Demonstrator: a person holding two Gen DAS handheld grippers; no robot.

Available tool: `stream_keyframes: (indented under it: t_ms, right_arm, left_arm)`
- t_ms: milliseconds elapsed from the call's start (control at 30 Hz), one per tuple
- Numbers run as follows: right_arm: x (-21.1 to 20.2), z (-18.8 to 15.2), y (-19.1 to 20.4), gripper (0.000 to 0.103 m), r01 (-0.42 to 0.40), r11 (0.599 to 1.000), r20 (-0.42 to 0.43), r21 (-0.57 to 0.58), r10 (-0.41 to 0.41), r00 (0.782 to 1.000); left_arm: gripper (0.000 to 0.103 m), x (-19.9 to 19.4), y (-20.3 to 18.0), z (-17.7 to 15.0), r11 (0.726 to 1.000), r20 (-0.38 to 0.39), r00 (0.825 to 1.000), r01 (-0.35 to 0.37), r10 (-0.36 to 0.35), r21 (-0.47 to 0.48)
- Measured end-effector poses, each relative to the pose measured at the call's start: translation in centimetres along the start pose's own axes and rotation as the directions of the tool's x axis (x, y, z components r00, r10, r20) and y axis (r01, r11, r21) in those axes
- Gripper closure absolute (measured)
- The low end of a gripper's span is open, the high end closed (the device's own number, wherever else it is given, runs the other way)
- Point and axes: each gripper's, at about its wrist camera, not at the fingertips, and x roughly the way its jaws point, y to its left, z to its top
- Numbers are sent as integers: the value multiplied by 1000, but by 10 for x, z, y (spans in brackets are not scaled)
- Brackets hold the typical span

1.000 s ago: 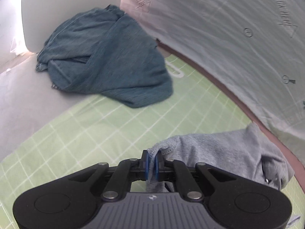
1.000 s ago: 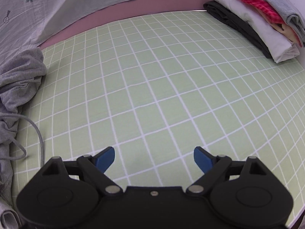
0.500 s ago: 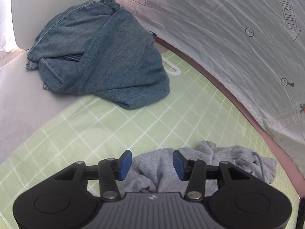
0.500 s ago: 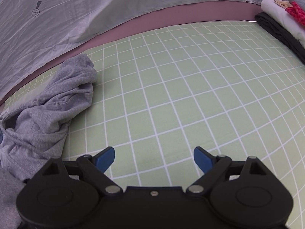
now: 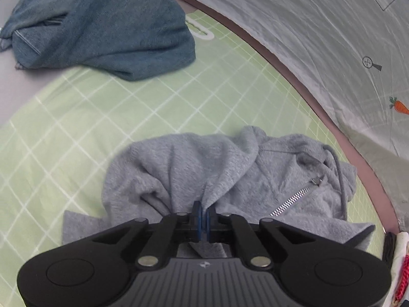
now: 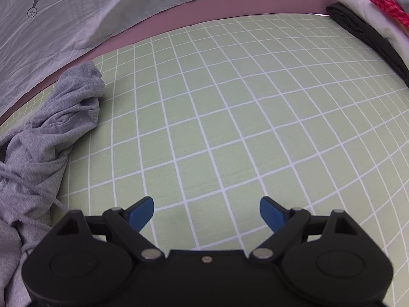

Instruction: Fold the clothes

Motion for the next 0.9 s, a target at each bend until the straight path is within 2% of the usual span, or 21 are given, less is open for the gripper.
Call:
stream_keyframes:
  t_ms: [67,200,333,433,467,500,533,567,600,667,767,900]
  right_arm:
    - [1,0,-1,12,1,1000,-2,8,-1,1000]
    - [5,-2,-1,12,4,1000,-12,22,-3,1000]
    - [7,-6,4,12,9,1000,-17,21,-9,1000]
    - [7,-8,7,12,11,1000,-17,14,-11,1000]
    - [6,-8,8,12,11,1000,-16,12,-11,1000]
    - [6,-8,8,12,13,1000,-16,9,-13,1000]
    - [6,-8,9,12,15,1000,-16,6,-15,1000]
    - [5,-8,9,12,17,1000,-16,3,-17,1000]
    - [5,-9,9,12,18,1000,-15,0,-18,1000]
    - [3,-9,9,12,8,1000,-15,1,-8,1000]
    - [3,-10,14,12,-38,999,-23,-1,38,999]
    - [5,-14,30,12,-39,996,-35,-76,37,999]
  left_arm:
    - [100,-8,10,14,997,58,996,-72,72,14]
    - [100,-16,40,48,991,116,985,-125,129,-39]
    - [99,-18,57,90,979,184,962,-193,202,-68]
    - [96,-12,62,111,977,157,966,-190,204,-100]
    - [90,-11,60,111,975,150,966,-198,212,-104]
    - [88,-9,57,112,973,143,965,-205,220,-109]
    - [82,-9,52,108,971,141,962,-221,232,-95]
    - [72,-9,43,99,970,142,960,-236,243,-65]
    - [67,-9,36,91,970,139,960,-239,243,-42]
    - [55,-12,22,69,981,113,974,-195,194,-7]
    - [49,-19,3,38,994,57,994,-98,96,38]
    - [45,-20,-20,0,996,-23,1000,-1,3,87]
